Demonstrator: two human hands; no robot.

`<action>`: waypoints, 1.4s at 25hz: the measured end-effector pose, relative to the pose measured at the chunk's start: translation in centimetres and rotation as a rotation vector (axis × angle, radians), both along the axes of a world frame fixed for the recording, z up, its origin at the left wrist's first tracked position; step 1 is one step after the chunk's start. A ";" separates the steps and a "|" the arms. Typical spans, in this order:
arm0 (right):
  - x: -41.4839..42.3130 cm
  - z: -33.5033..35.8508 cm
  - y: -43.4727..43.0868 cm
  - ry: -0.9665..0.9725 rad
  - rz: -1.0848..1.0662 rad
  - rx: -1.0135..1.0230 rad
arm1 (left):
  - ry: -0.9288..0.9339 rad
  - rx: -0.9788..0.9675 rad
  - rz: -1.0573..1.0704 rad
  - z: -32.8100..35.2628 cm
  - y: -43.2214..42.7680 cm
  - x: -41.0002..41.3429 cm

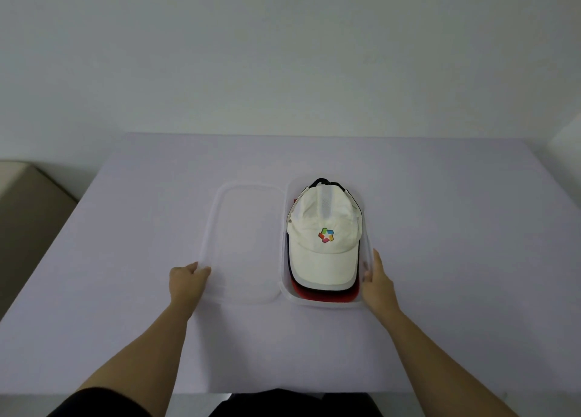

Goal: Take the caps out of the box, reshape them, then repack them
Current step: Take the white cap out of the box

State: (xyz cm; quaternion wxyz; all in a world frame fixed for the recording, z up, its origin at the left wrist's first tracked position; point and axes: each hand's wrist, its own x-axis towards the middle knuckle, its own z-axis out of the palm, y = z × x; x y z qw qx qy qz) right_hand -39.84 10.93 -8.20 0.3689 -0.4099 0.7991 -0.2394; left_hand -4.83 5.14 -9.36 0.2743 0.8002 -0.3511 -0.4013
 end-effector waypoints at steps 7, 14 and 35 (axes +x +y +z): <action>0.3 0.7 0.1 0.315 0.207 -0.099 | -0.419 0.010 -0.310 1.0 -0.5 -2.4; 0.6 3.2 -2.0 0.512 0.861 -0.103 | -0.130 -0.116 -0.557 2.9 -2.6 -11.3; 2.0 4.3 -4.7 0.694 1.072 0.190 | -0.017 0.059 -0.689 1.1 -2.8 -14.2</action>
